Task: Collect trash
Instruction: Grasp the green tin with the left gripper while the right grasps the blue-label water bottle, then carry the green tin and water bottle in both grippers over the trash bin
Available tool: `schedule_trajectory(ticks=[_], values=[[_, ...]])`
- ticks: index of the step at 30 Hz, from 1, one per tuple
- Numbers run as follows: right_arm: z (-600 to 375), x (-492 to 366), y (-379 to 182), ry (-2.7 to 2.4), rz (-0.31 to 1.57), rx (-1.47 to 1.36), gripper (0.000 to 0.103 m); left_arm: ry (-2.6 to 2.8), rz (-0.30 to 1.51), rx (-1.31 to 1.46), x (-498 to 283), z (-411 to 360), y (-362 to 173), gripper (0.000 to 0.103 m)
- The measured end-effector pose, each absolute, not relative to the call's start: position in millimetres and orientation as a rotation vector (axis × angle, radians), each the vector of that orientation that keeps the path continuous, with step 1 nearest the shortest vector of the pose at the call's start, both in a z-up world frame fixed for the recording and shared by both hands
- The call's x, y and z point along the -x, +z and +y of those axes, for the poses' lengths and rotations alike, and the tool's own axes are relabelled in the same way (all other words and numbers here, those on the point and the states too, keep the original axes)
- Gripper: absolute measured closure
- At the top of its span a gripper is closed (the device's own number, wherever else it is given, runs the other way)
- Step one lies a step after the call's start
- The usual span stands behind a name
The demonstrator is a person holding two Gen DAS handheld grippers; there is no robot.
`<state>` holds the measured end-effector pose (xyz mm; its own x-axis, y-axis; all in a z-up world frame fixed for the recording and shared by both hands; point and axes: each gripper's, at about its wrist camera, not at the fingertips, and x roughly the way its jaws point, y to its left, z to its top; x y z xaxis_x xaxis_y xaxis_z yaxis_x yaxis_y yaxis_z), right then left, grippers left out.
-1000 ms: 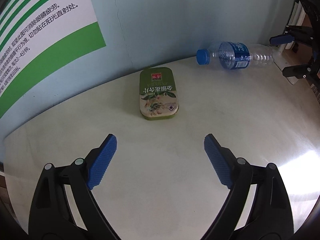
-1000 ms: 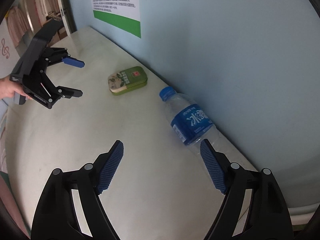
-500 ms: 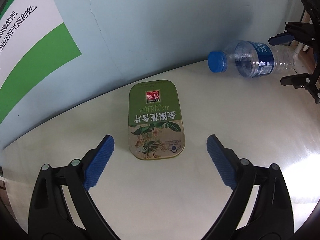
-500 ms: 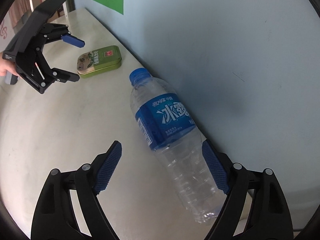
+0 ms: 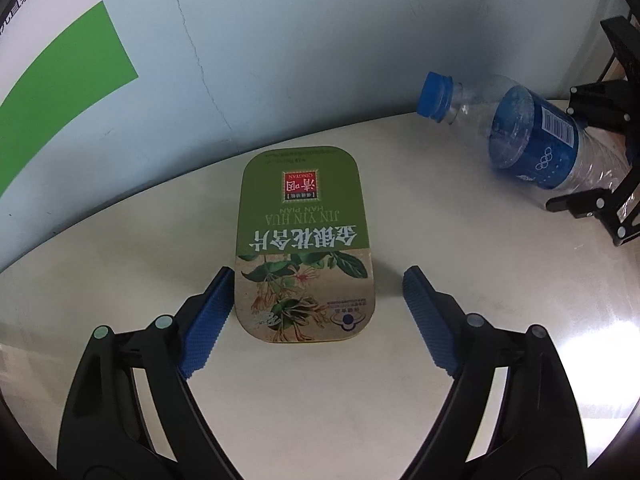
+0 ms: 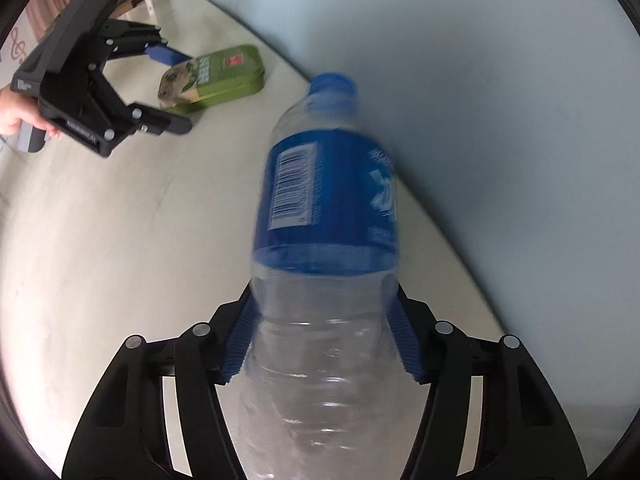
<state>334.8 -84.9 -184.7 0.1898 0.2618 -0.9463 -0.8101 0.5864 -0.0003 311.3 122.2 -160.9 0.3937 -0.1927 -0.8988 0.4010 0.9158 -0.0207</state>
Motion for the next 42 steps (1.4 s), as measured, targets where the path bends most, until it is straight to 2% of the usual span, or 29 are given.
schedule_trajectory(ticks=[6,9,13,16,29,42], values=[[-84,-337,-185,0.795,1.151,0.556,0.041,-0.374,1.104,-0.245,-322,123,-159,0.023],[-78,-336,-180,0.791,1.136,0.583,0.036,-0.374,1.106,-0.223,-328,123,-157,0.024],[-71,-341,-176,0.796,1.124,0.565,0.033,-0.386,1.100,-0.203,-333,131,-156,0.042],[-71,-341,-183,0.791,1.153,0.552,0.042,-0.383,1.101,-0.217,-329,140,-157,0.042],[-81,-346,-174,0.828,1.170,0.512,0.044,-0.415,1.107,-0.295,-331,113,-161,0.043],[-54,-313,-142,0.910,1.122,0.580,0.044,-0.304,1.062,-0.274,-302,158,-126,0.043]])
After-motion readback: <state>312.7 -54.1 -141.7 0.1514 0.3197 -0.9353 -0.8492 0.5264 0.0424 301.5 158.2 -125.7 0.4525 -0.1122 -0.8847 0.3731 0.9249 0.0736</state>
